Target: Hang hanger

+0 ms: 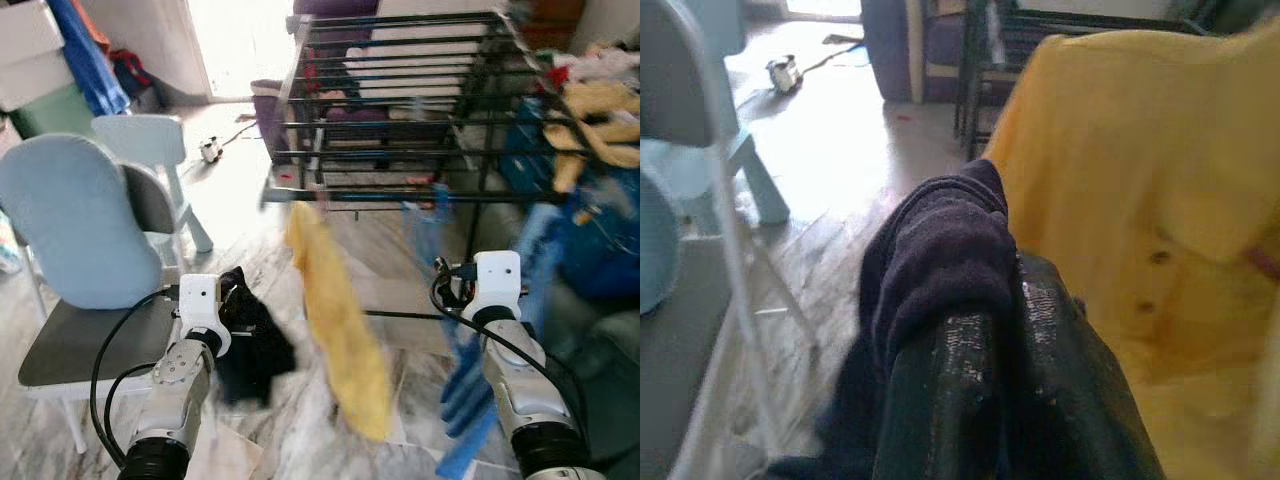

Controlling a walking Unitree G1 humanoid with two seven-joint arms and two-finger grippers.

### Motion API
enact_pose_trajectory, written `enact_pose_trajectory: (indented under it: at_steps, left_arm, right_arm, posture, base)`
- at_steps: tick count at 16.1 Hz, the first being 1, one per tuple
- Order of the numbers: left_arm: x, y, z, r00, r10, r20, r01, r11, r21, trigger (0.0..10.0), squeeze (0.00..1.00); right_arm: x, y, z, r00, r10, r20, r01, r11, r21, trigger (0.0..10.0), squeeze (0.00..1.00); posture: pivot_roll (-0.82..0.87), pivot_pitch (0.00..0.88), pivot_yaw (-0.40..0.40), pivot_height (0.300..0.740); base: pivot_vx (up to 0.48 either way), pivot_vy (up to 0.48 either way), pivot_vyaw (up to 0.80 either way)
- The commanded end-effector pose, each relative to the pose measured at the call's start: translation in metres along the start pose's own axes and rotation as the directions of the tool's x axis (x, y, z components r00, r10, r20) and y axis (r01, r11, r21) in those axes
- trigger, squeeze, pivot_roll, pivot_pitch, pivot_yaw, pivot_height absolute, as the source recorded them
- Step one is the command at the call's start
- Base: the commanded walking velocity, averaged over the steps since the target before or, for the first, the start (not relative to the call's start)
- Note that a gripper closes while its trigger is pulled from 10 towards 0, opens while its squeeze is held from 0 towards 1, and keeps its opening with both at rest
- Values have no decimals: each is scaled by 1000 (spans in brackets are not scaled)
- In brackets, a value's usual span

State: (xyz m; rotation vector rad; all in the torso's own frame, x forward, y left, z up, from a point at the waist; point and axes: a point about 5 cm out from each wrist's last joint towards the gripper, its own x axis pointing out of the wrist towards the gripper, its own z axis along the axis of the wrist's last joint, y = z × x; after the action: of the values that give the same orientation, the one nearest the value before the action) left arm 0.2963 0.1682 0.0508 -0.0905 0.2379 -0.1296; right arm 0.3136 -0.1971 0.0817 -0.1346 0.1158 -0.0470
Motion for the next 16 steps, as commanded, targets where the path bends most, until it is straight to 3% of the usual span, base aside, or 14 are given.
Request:
enact_pose_trajectory:
  at_steps: [1, 10, 14, 16]
  left_arm:
    - [1, 7, 9, 1000, 12, 23, -12, 1000, 10, 10000, 0]
    - [2, -3, 6, 995, -96, -10, 96, 992, 81, 10000, 0]
    - [3, -5, 6, 993, -112, -25, 113, 990, 88, 10000, 0]
    - [3, -4, 4, 993, -109, -34, 111, 991, 80, 10000, 0]
  right_arm:
    - [1, 9, 3, 1000, 31, 2, -31, 999, 15, 10000, 0]
    - [1, 1, 2, 997, -73, -13, 72, 997, -35, 10000, 0]
    - [6, 4, -9, 992, -41, -116, 43, 999, 10, 10000, 0]
    - [11, 3, -14, 983, -20, -182, 19, 1000, -8, 10000, 0]
  posture:
    - [-121, 0, 52, 740]
    - [-115, 0, 53, 740]
    - [-118, 0, 57, 740]
    - [-117, 0, 57, 740]
  base:
    - [0, 435, 0]
    - [0, 0, 0]
    - [0, 0, 0]
    - [0, 0, 0]
